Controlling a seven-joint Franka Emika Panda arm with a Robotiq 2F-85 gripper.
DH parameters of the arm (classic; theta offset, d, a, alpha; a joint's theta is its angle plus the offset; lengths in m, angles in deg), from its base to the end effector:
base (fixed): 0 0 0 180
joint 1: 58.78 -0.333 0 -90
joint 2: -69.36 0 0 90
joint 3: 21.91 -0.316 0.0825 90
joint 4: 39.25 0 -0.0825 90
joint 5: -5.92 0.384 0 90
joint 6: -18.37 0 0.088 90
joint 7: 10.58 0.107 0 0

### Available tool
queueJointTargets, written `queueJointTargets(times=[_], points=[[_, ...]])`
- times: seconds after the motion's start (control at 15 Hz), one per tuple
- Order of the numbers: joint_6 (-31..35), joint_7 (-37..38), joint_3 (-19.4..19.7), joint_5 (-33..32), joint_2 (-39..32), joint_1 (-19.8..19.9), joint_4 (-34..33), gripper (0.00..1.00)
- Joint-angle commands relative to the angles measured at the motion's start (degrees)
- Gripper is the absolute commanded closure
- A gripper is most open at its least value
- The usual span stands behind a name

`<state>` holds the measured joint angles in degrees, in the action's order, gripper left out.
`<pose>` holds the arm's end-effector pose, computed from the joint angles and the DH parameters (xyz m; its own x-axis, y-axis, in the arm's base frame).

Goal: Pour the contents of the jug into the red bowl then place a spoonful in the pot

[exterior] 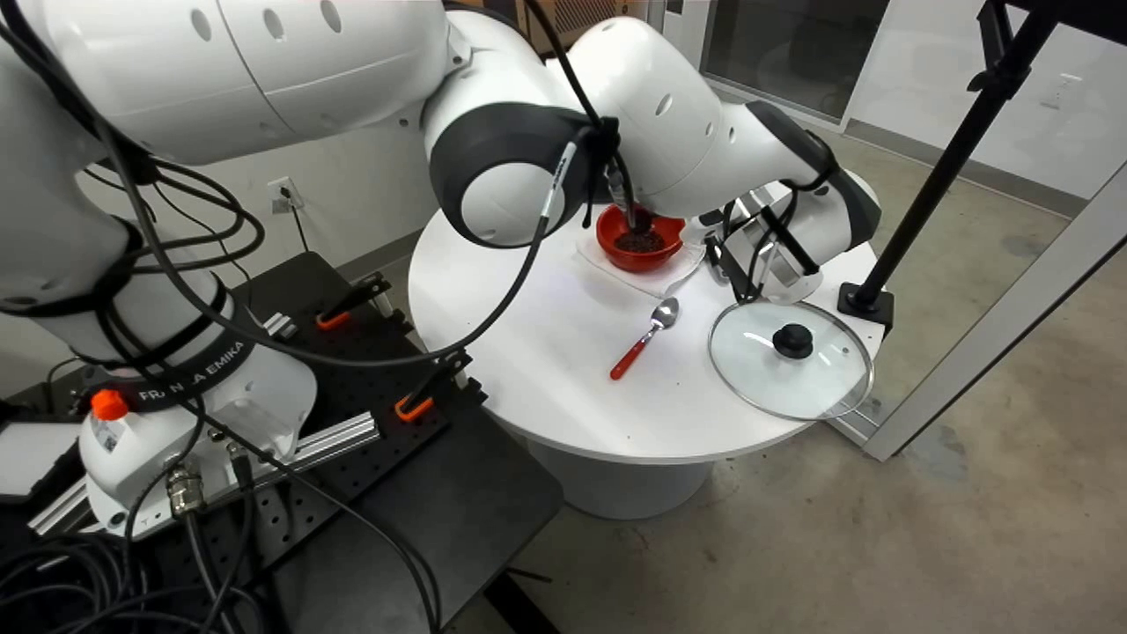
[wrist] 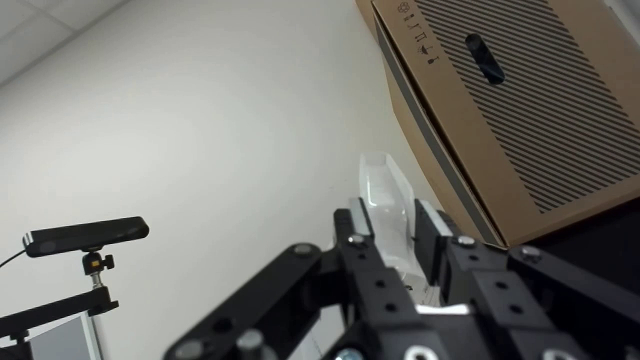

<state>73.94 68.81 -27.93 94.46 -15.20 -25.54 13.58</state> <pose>0.6366 -0.2092 0.0591 -0.4372 0.4703 -0.7666 -0.8954 -0.1475 0.4202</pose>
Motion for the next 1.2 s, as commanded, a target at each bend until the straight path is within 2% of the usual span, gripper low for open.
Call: queueJointTargets(times=[0.0, 0.33, 0.67, 1.13], points=[[-1.7, 1.8, 0.2, 2.2, 0.4, 0.2, 0.9, 0.93], [-1.2, 1.3, 1.1, 1.9, 0.6, -0.4, -0.7, 0.93], [-1.2, 0.3, 3.0, -1.5, 0.6, -1.5, -5.4, 0.93], [-2.8, -4.6, 7.0, -14.3, 1.3, -7.1, -9.1, 0.93]])
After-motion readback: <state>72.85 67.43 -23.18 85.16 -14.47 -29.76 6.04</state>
